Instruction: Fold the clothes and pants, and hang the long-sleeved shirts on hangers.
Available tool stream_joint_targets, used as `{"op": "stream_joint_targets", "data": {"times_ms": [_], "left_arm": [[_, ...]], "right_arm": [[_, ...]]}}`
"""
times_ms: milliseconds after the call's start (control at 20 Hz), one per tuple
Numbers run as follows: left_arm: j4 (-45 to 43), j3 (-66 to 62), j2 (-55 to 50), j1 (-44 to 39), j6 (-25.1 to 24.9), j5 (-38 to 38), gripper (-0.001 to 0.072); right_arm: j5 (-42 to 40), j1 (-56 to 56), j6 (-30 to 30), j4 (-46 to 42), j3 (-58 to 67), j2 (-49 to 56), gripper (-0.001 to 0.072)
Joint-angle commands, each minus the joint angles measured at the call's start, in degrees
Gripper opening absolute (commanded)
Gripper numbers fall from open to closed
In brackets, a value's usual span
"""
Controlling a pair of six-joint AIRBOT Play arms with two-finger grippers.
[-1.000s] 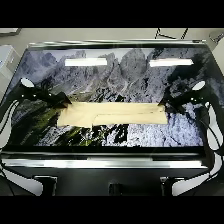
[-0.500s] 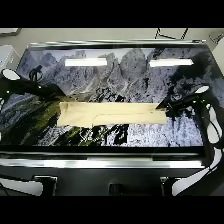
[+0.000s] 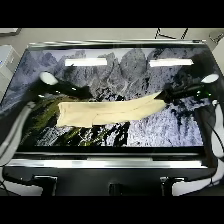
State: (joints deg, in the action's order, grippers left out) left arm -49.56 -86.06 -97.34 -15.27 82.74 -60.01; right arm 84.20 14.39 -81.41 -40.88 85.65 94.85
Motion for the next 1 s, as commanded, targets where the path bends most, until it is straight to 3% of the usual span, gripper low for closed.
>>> {"op": "stream_joint_targets", "data": {"times_ms": [0, 200, 400, 550, 600, 700, 850, 950], "left_arm": [[5.42, 0.68, -6.93, -10.34, 3.74, 7.02, 0.0029], [20.9, 0.68, -13.9, -18.27, 5.35, 12.61, 0.0028], [44.22, -1.7, -19.52, -27.91, 5.14, 29.62, 0.0027], [48.28, -8.44, -23.69, -30.99, 4.44, 30.88, 0.0027], [47.89, -8.85, -23.65, -30.05, 1.88, 29.62, 0.0025], [39.19, -8.83, -22.27, -24.81, 1.46, 22.71, 0.0022], [12.66, -8.83, -15.02, -11.87, 8.37, 8.44, 0.0022], [-2.08, -8.85, -6.69, -2.49, 10.01, 1.07, 0.0023]], "right_arm": [[2.47, -2.14, -2.01, 1.75, 0.15, -11.19, 0.003], [2.73, -3.23, -3.3, 3.08, 0.15, -21.22, 0.0031], [2.99, -3.23, -4.2, 4.76, 0.15, -25.18, 0.0031], [2.45, -3.23, -6.4, 2.91, 0.13, -23.76, 0.0031], [2.43, -3.43, -6.45, 3.04, 0.15, -22.32, 0.0031], [0.74, -5.86, -5.79, 3.63, 0.15, -19.06, 0.0031], [-5.88, -14.05, -4.39, 8.07, 0.15, -13.88, 0.0031], [-12.28, -20.92, -3.3, 10.71, 0.15, -10.01, 0.0031]]}}
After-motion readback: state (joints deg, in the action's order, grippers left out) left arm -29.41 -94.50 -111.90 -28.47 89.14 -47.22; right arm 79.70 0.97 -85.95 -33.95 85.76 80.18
